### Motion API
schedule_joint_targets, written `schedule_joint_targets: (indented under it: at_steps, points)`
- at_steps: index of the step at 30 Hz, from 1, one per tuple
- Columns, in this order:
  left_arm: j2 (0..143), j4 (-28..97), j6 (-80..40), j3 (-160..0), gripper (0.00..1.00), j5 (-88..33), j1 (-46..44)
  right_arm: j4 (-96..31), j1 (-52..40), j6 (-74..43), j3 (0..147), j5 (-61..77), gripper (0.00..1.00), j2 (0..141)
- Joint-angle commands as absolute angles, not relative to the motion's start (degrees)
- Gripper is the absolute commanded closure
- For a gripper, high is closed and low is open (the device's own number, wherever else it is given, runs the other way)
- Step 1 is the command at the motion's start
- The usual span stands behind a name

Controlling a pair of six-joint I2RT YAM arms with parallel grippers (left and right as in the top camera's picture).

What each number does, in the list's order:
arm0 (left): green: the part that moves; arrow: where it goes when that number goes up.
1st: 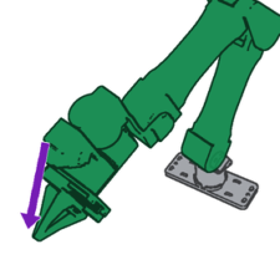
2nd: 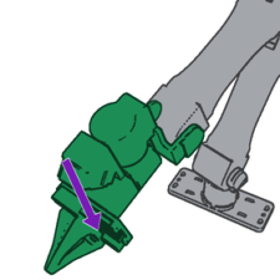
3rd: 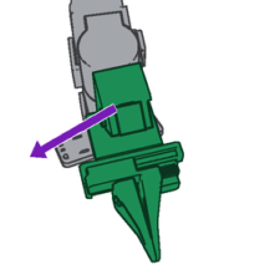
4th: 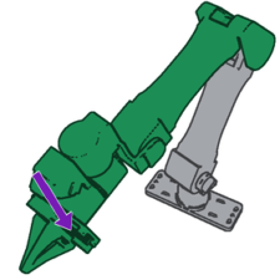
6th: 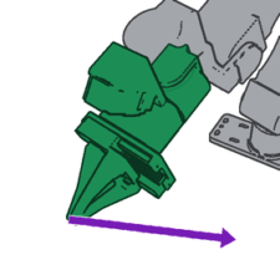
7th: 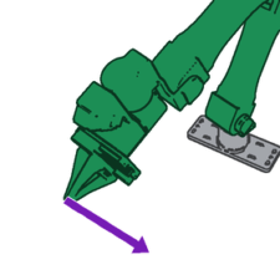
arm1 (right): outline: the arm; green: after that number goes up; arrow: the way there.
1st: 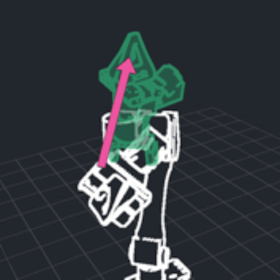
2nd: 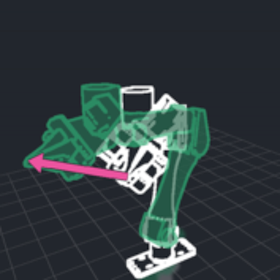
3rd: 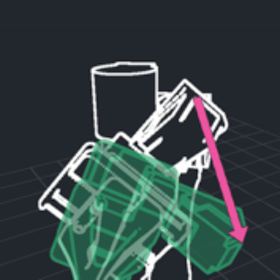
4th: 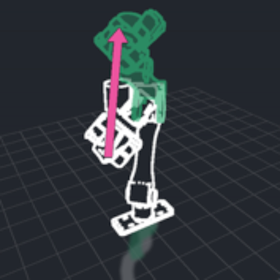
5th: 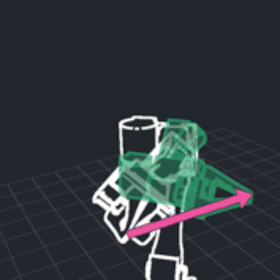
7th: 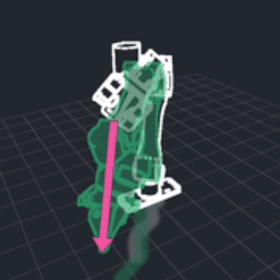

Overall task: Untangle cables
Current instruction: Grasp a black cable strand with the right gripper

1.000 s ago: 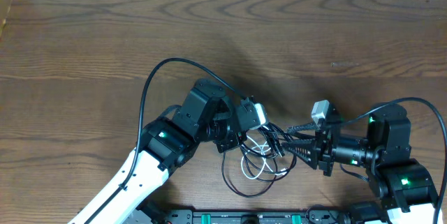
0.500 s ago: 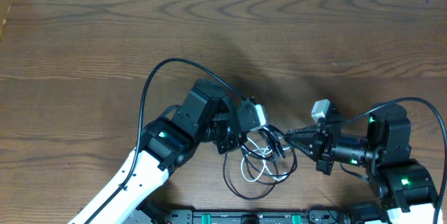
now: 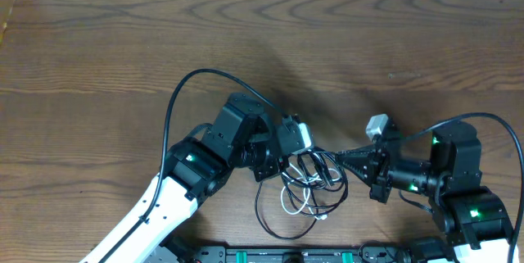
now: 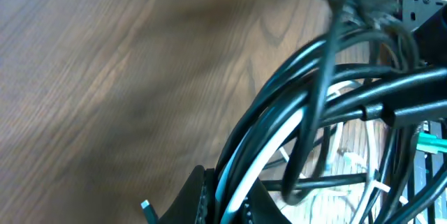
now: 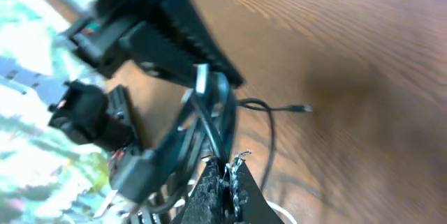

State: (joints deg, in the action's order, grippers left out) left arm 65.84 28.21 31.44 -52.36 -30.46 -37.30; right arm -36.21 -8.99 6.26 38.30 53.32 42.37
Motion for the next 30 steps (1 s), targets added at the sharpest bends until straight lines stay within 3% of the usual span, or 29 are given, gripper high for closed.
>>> schedule_joint_targets:
  at_steps: [1, 14, 23, 26, 30]
  points:
    - [65.5, 28.8, 29.2, -52.5, 0.93, -28.1, -37.5, -36.3, -10.2, -2.1, 38.5, 43.3, 0.99, 42.4]
    - [65.5, 30.0, 21.7, -52.5, 0.93, -14.4, -37.5, -39.8, -10.2, -14.6, 38.5, 25.9, 0.99, 42.4]
    - [65.5, 30.1, 21.8, -52.5, 0.92, -18.1, -37.5, -39.2, -10.2, -9.5, 38.5, 31.2, 0.99, 42.4]
    - [65.5, 30.1, 21.9, -52.5, 0.92, -22.0, -37.5, -37.6, -10.2, -0.5, 38.5, 40.2, 0.89, 42.4]
    - [65.5, 30.1, 22.5, -52.5, 0.92, -27.9, -37.5, -36.7, -10.2, 7.9, 38.5, 49.7, 0.63, 42.4]
